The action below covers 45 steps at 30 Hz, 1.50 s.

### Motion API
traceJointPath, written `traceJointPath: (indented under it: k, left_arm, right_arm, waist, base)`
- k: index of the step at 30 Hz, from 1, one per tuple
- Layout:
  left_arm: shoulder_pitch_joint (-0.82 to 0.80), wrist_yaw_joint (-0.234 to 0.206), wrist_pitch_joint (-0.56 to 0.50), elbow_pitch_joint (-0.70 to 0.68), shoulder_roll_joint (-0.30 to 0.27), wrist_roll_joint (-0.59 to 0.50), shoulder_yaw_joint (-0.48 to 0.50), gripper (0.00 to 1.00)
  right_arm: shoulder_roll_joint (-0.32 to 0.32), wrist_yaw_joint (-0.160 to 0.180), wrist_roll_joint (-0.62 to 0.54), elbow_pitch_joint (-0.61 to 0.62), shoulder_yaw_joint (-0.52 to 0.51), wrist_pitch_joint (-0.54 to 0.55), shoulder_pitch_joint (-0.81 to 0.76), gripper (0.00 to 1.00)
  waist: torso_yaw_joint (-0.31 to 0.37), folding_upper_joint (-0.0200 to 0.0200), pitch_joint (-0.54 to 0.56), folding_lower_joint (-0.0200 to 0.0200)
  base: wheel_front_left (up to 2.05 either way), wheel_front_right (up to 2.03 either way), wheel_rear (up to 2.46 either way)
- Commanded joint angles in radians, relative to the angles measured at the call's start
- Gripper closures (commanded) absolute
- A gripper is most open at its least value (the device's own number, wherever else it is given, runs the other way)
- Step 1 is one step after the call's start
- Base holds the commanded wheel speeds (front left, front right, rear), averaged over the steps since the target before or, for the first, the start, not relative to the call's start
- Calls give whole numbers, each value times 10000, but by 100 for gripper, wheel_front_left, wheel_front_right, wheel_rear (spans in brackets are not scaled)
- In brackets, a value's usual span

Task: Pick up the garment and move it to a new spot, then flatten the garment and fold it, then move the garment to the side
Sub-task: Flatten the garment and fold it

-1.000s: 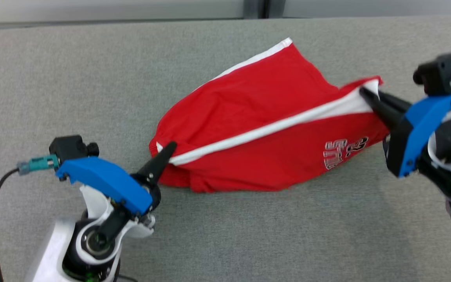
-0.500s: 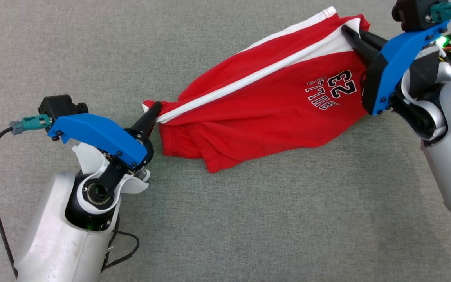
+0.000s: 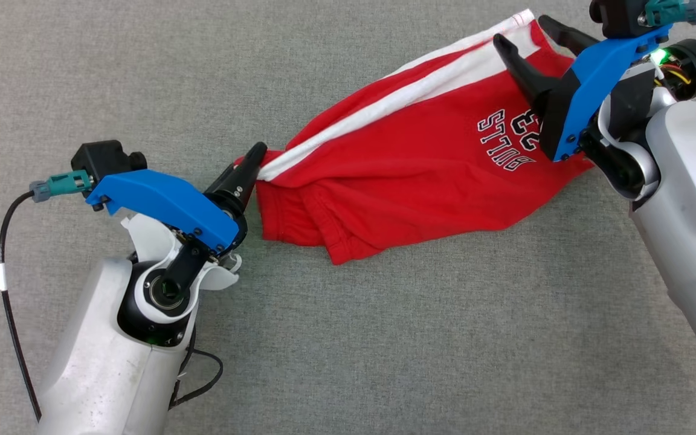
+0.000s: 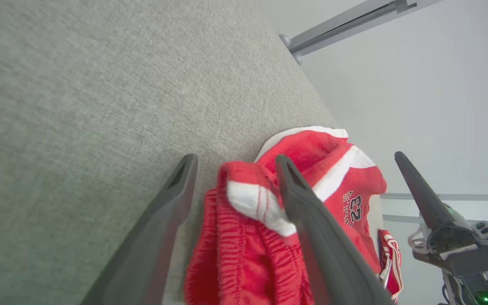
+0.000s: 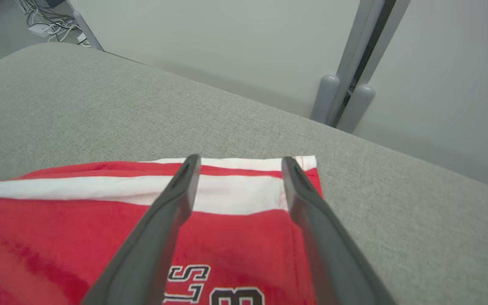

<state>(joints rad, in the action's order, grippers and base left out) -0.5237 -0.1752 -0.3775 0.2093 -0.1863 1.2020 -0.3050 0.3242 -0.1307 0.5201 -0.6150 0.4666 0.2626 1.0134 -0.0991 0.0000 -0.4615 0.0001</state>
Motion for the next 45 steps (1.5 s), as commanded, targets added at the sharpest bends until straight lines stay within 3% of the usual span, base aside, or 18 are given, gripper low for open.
traceJointPath:
  k: [1,6,11,17,23,26,31,37,45]
  left_arm:
    - [-159,143,212,43,48,-54,42,0]
    - [-110,379,635,214,79,-287,14,0]
    - [116,989,1586,323,-106,-946,-140,0]
    - [324,1562,3937,650,-400,-2801,-503,0]
    - [176,1576,6207,1811,-603,-5075,-1073,0]
    - [114,1698,6411,2218,-579,-6040,-1212,0]
    - [640,2022,6426,1586,-228,-7164,-349,0]
    - [1385,2461,6430,831,187,-8128,834,0]
    - [1889,2877,6432,694,551,-8860,1518,0]
  right_arm:
    - [42,-1,118,-195,128,-293,240,0]
    - [52,-1,507,-581,424,-739,321,0]
    - [213,-1,956,-882,781,-996,153,0]
    - [542,-1,1426,-1218,805,-1319,-233,0]
    - [800,-1,1780,-1657,541,-1610,-640,0]
    - [847,-1,1936,-1941,371,-1696,-766,0]
    - [902,-1,2215,-2498,37,-1650,-701,0]
    - [780,-1,2332,-3288,-157,-1110,-304,0]
    - [549,-1,1951,-4548,-110,-62,112,0]
  waist:
    - [-30,0,34,-1]
    - [-76,0,186,-1]
    - [-97,0,440,-1]
    - [-143,0,751,-1]
    - [-282,0,956,-1]
    - [-352,0,974,-1]
    - [-535,0,834,-1]
    - [-785,0,614,-1]
    - [-1111,0,522,-1]
  base:
    - [0,0,0]
    - [0,0,0]
    - [0,0,0]
    - [0,0,0]
    - [0,0,0]
    - [0,0,0]
    - [0,0,0]
    - [0,0,0]
    - [0,0,0]
